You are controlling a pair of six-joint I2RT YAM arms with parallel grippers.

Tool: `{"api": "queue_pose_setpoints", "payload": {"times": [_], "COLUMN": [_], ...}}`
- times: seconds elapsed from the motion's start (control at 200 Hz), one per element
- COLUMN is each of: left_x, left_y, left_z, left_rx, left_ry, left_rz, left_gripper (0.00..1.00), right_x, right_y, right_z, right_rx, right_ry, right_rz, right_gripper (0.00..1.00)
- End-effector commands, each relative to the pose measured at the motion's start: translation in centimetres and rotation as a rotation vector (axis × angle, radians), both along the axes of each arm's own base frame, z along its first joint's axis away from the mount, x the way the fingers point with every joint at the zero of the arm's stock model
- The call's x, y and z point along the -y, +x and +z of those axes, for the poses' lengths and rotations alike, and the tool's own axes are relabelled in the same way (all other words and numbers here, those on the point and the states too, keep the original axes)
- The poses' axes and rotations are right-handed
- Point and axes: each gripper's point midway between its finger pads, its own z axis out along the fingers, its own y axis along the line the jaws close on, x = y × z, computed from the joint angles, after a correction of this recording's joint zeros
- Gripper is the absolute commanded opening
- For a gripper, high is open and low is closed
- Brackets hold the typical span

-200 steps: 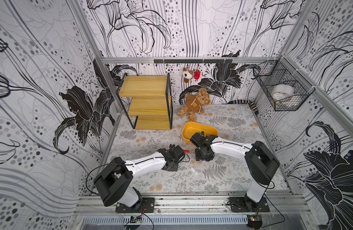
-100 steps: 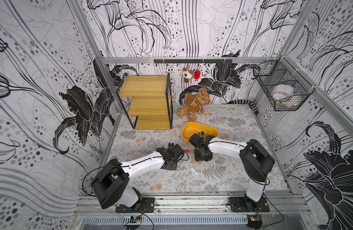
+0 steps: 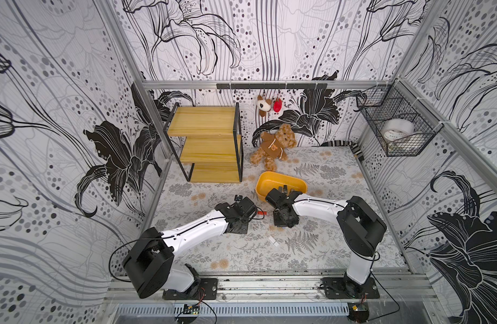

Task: Put the usb flash drive into the storage box
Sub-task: Pick up the USB flash from the center of the board, then place the USB flash in the storage box.

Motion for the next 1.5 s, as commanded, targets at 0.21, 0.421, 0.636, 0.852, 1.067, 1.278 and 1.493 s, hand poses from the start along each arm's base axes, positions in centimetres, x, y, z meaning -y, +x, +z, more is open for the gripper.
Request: {"api": "queue_pose_setpoints", "payload": {"times": [0.21, 0.421, 0.636, 0.852, 1.067, 1.278, 1.493], "left_x": [1.5, 4.1, 9.6, 15.1, 17.0, 16.9, 16.3], "left_y": [4.2, 8.9, 15.1, 20.0, 22.2, 22.3, 23.1], "left_z": [5.5, 8.1, 7.7, 7.7, 4.0, 0.0, -2.0], "left_rx": [0.11, 0.171, 0.194, 0.192, 0.141, 0.098, 0.09], "left_ry": [-0.045, -0.039, -0.108, -0.182, -0.174, -0.13, -0.114], "left_rz": [-0.019, -0.072, -0.135, -0.196, -0.217, -0.215, -0.199], "left_gripper": [0.0, 0.0, 0.0, 0.0, 0.0, 0.0, 0.0], "right_x": [0.2, 1.3, 4.3, 7.0, 9.1, 9.7, 9.5], "right_y": [-1.0, -0.3, 0.9, 1.7, 2.1, 2.3, 2.3], "right_z": [4.1, 13.3, 17.7, 18.1, 17.3, 16.8, 16.0], "right_rx": [0.058, 0.217, 0.307, 0.339, 0.332, 0.315, 0.298], "right_ry": [0.045, 0.118, 0.128, 0.129, 0.14, 0.138, 0.138], "right_rz": [-0.017, -0.061, -0.133, -0.202, -0.252, -0.251, -0.239], "right_gripper": [0.0, 0.0, 0.0, 0.0, 0.0, 0.0, 0.0]}}
